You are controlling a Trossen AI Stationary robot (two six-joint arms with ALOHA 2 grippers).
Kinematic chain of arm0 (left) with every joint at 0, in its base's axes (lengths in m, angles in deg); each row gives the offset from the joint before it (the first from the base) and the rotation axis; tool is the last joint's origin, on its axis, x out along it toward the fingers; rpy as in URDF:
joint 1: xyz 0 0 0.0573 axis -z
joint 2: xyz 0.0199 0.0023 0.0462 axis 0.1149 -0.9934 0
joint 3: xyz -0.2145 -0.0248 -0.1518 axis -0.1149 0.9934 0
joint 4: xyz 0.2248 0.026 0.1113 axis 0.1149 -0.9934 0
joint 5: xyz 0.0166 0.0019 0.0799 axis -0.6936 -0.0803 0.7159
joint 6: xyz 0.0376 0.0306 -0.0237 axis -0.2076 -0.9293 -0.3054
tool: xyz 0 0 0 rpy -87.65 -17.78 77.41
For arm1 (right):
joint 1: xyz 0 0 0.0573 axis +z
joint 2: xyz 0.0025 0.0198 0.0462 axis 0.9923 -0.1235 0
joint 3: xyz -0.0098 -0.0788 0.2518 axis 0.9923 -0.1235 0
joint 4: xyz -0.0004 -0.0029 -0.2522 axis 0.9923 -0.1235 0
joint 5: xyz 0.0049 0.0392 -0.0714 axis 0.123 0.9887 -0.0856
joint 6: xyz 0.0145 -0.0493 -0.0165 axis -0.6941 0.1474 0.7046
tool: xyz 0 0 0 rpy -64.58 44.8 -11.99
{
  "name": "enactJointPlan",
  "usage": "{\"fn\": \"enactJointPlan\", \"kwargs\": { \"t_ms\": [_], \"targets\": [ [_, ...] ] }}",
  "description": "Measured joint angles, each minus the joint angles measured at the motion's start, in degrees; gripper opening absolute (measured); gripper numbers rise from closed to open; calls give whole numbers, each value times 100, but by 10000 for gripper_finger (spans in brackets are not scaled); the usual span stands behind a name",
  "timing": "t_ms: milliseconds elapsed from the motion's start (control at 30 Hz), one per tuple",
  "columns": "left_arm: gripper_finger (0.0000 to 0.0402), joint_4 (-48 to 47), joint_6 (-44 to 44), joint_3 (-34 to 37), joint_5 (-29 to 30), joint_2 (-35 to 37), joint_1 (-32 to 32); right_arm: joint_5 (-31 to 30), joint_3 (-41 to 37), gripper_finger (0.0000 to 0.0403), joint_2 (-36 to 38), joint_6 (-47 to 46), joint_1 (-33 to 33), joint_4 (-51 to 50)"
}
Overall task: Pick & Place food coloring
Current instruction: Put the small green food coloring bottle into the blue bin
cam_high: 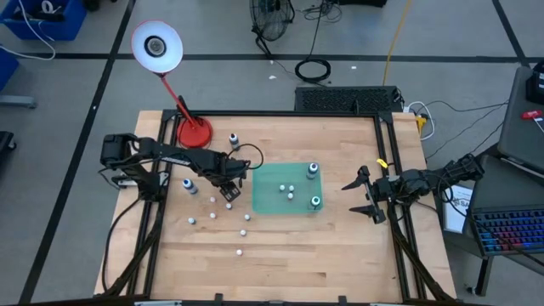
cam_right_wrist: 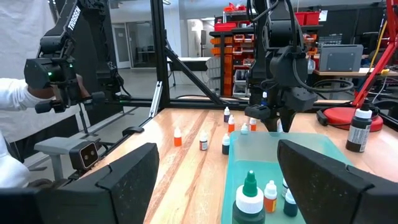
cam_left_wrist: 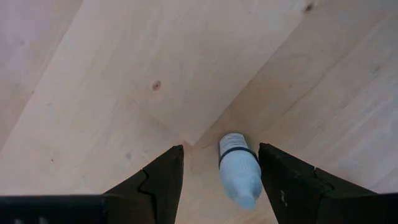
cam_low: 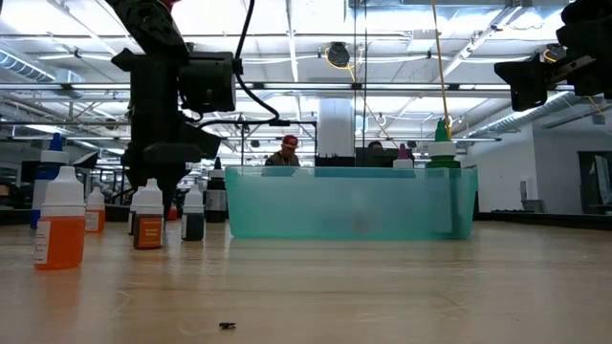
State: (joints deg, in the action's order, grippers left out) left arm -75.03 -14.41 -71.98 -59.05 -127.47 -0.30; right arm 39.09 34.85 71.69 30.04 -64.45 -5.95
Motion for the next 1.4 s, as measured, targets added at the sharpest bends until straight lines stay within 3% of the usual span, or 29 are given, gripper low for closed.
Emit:
{"fn": "enactJointPlan", "kwargs": {
  "t_ms": [233, 467, 700, 900, 1067, 1233, 1400],
  "targets": [
    [190, 4, -170, 0, 50, 0, 0, 1, 0, 314, 0, 0, 1, 1],
    [69, 15, -322, -6, 51, 2, 0, 1, 1, 315, 0, 0, 1, 2],
    [66, -99, -459, -215, -84, 317, 149, 1, 0, 315, 0, 0, 0, 2],
    [66, -698, -531, -1268, 6, 516, 675, 1, 0, 313, 0, 0, 0, 2],
    [66, -604, -560, -2448, 354, 315, 1230, 0, 1, 315, 0, 0, 0, 2],
    [66, -645, -1126, -3505, 809, -356, 1694, 1, -1, 314, 0, 0, 0, 0],
    [66, -687, -1786, -4348, 815, -1359, 1790, 0, 0, 315, -4, 0, 1, -2]
  ]
}}
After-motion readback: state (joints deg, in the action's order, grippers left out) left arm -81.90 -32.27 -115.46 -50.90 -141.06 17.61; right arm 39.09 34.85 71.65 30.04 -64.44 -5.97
